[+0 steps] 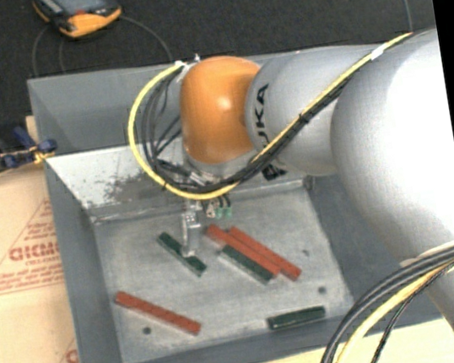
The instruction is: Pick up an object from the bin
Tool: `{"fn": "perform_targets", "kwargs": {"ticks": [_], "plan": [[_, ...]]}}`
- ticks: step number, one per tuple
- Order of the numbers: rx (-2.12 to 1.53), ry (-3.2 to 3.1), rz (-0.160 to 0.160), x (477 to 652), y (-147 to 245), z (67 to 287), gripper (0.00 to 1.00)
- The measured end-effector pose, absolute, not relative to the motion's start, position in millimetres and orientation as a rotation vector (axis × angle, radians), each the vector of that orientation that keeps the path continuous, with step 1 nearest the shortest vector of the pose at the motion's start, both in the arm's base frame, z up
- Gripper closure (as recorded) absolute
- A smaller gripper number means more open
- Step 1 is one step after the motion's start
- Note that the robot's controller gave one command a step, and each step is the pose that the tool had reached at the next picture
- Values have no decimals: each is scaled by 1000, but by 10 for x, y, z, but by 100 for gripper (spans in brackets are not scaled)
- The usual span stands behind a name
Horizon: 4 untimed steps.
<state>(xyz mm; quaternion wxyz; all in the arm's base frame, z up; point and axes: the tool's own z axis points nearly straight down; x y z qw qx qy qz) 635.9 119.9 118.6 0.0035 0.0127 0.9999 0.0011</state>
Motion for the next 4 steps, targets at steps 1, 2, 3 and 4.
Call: {"fn": "perform_targets", "kwargs": {"ticks": [1, 2, 3, 4], "plan": [[159, 3135, 2, 5959, 1481, 824, 100], [160, 3135, 2, 5959, 1479, 823, 100], [98, 3145, -4, 6012, 1444, 1221, 100], [84, 3141, -2, 5611, 1308, 1721, 100]]}}
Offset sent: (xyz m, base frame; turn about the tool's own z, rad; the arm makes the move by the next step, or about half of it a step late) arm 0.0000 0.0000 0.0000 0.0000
